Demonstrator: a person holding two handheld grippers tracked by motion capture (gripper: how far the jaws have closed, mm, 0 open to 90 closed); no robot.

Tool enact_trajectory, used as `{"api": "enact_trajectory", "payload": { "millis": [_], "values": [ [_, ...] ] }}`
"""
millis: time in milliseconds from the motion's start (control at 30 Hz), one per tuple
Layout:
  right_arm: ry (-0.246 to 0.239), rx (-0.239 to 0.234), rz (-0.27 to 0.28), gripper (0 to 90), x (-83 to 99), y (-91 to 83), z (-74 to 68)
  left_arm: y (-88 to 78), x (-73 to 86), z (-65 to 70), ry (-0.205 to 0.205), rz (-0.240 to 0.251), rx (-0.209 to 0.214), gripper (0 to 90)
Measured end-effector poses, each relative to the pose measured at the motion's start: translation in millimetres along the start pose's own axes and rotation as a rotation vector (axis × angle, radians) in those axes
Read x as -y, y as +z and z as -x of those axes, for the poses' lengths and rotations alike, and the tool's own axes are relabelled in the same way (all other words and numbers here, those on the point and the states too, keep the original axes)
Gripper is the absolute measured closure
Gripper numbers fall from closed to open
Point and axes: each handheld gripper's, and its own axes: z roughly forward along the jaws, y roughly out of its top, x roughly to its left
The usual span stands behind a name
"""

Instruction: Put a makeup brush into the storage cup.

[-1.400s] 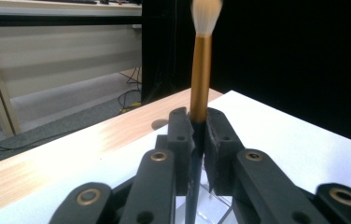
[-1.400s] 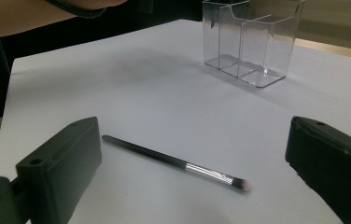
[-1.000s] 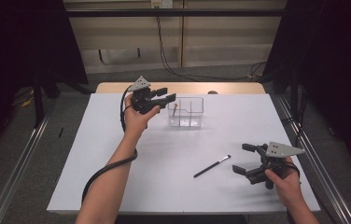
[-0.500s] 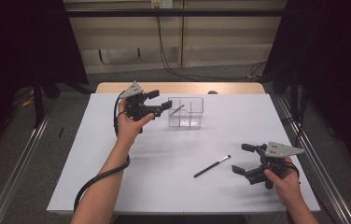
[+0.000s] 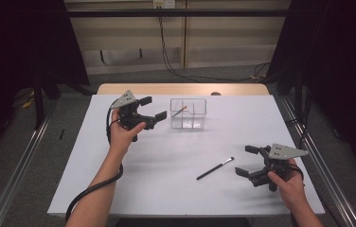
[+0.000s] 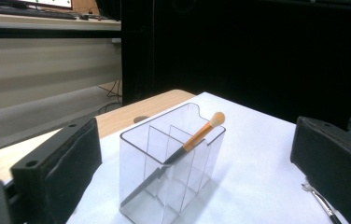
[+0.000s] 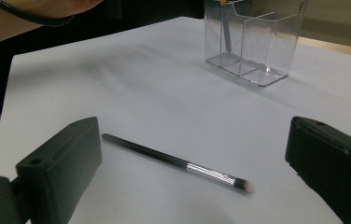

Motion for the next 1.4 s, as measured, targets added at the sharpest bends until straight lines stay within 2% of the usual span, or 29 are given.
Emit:
{"api": "enact_trajectory", "payload": {
  "millis": [200, 333, 433, 633, 967, 1067, 1400],
  "values": [
    [-0.002, -0.001, -0.003, 3.3, -0.2, 0.4, -0.6, -10.1, 3.8, 0.0, -0.014, 0.005, 0.006, 0.0],
    [-0.002, 0.002, 0.002, 3.3, -0.5, -1.1, -0.4, -18.6, 5.2, 1.8, 0.002, 0.006, 0.007, 0.0],
    [-0.001, 0.006, 0.000, 3.3, -0.1, -1.2, 0.0, -23.4, 6.9, 3.9, 0.020, -0.012, -0.002, 0.0],
    [-0.005, 0.005, -0.003, 3.2, -0.7, -0.3, -0.7, -33.4, 10.6, 8.8, 0.029, -0.006, 0.012, 0.0],
    [-0.011, 0.006, -0.002, 3.2, -1.6, 0.3, -1.7, -47.6, 19.0, 17.4, 0.050, -0.032, 0.032, 0.0],
    [-0.012, 0.010, 0.001, 3.2, -1.9, -0.3, -1.4, -53.3, 22.6, 17.0, 0.043, -0.038, 0.042, 0.0],
    [-0.015, 0.021, 0.004, 3.2, -2.3, -1.1, -1.4, -74.5, 30.9, 17.1, 0.031, -0.058, 0.033, 0.0]
  ]
}}
